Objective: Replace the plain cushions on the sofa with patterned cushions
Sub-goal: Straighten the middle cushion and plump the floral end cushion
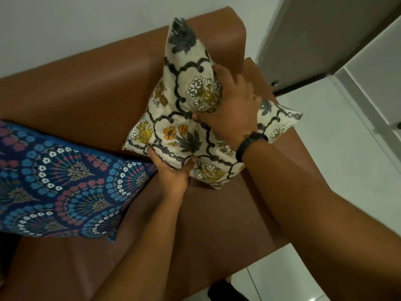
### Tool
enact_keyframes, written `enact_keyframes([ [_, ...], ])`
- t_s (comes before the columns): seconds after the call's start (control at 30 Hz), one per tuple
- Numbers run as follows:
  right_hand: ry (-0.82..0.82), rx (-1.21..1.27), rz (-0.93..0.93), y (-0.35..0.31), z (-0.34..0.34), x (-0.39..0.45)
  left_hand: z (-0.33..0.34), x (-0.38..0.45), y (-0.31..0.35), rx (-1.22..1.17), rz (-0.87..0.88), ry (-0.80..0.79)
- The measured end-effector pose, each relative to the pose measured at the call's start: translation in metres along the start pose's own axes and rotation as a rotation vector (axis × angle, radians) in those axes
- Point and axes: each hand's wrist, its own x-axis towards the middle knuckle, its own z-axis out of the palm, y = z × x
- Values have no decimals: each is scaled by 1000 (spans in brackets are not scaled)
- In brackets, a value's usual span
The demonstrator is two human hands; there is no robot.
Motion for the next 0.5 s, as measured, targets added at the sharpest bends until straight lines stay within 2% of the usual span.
enact_keyframes([
  [0.1,-95,-21,86,27,7,3,6,3,-6,55,-40,-35],
  [0.2,-98,-31,71,48,17,-4,8,8,-13,120,-68,-37],
  [0.5,-197,-5,135,49,22,-4,-26,0,-3,86,-171,-223],
])
